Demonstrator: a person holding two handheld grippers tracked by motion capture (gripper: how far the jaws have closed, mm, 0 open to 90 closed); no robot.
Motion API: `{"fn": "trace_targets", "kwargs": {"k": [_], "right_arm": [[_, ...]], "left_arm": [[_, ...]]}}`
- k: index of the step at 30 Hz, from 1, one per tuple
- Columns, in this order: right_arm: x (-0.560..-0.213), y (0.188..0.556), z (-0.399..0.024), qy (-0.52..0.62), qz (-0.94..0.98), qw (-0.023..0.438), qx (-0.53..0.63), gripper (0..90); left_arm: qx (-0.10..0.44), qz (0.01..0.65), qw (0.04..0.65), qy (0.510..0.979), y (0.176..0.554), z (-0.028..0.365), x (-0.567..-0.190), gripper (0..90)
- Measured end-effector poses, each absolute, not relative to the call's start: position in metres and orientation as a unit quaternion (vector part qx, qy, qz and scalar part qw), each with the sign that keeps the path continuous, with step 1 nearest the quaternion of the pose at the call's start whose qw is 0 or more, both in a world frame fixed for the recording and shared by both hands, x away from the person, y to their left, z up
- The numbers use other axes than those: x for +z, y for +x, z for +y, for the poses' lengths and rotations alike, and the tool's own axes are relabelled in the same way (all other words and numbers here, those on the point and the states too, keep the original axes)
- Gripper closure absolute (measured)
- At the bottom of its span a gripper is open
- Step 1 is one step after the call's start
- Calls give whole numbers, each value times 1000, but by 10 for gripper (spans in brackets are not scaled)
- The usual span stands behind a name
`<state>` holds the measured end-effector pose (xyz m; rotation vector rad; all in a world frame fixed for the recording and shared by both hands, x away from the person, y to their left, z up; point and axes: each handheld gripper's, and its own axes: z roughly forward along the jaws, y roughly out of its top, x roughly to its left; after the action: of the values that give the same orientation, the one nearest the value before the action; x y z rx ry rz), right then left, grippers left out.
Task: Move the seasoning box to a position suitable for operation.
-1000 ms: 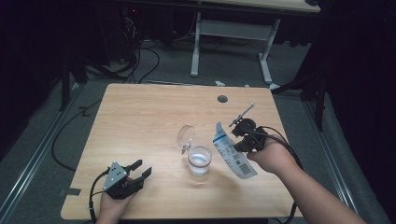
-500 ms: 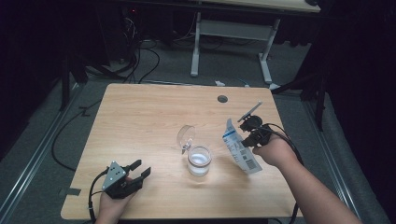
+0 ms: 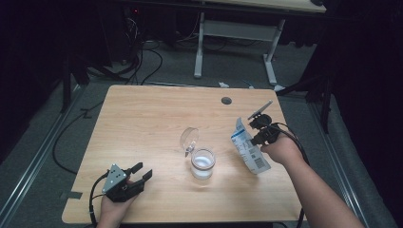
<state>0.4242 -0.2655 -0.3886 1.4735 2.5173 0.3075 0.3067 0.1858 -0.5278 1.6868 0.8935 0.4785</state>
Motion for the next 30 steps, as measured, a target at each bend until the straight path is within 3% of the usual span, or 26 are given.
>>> {"fn": "trace_targets", "kwargs": {"k": [30], "right_arm": [[-396, 399, -272, 508, 795, 218, 249, 900]], "left_arm": [[200, 384, 553, 712, 308, 189, -528, 490]]}}
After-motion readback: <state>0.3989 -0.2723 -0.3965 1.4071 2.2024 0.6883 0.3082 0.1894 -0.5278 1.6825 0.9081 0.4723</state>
